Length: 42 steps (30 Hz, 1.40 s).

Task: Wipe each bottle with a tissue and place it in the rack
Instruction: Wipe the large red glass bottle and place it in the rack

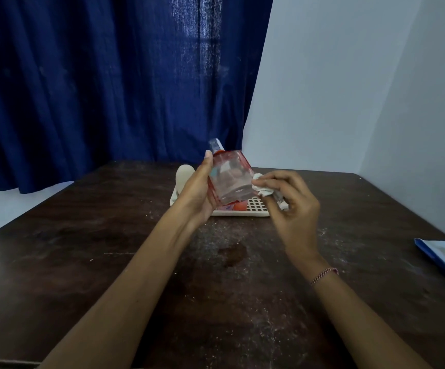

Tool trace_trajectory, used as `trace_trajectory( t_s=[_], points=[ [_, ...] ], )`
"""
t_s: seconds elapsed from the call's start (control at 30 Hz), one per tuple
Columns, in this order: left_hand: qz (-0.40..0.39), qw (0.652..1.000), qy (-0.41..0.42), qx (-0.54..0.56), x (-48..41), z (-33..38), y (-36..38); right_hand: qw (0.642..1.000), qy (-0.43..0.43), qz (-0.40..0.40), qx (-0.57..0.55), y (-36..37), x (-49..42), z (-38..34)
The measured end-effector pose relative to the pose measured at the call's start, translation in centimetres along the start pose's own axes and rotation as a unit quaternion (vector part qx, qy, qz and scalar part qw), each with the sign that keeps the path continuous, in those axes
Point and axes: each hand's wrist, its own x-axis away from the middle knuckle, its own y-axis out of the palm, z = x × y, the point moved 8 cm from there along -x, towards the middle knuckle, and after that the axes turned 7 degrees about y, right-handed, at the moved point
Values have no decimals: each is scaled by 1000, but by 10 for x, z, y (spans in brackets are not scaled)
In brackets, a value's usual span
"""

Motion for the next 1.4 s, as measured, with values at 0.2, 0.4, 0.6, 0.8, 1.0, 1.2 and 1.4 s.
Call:
trace_trajectory(
  t_s=[0.2, 0.4, 0.6, 0.8, 1.0, 1.2, 1.4],
  points=[
    [87, 994, -32, 55, 2, -14, -7, 996, -36, -72, 47, 25, 12, -15],
    [138, 984, -47, 102, 5, -24, -13, 981, -131, -58, 130, 35, 17, -30],
    [114, 984, -68, 121, 4, -21, -5, 930, -256, -135, 229, 59, 39, -39],
    [76, 995, 15, 61, 2, 2, -4, 958, -215, -83, 173, 37, 23, -45],
    [21, 998, 39, -52, -1, 5, -7, 988, -123, -65, 63, 21, 13, -30],
    [-33, 993, 34, -112, 5, 0, 4, 999, -9, -38, 13, 12, 2, -5],
    [-61, 991, 2, -116, 5, -11, 11, 999, 46, 9, 3, 3, -4, 8]
  ],
)
